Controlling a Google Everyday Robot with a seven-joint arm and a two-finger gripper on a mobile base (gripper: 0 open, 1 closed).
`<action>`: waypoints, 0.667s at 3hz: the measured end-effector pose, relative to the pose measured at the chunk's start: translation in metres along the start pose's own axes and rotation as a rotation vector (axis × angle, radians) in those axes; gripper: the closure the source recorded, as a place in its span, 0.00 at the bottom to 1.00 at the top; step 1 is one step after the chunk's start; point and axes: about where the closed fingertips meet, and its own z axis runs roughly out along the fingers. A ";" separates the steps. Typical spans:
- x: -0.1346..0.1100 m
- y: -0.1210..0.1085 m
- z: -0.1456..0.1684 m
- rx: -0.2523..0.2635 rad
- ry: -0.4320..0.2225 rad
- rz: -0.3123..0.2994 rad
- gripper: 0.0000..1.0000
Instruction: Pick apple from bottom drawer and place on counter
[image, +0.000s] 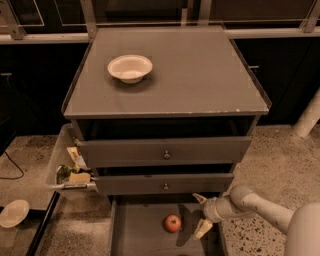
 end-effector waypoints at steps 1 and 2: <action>0.002 0.001 0.005 0.006 0.001 -0.001 0.00; 0.013 0.003 0.039 0.042 -0.014 -0.027 0.00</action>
Offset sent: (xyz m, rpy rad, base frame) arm 0.0042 0.0354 -0.0968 0.0245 -0.1392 -0.0147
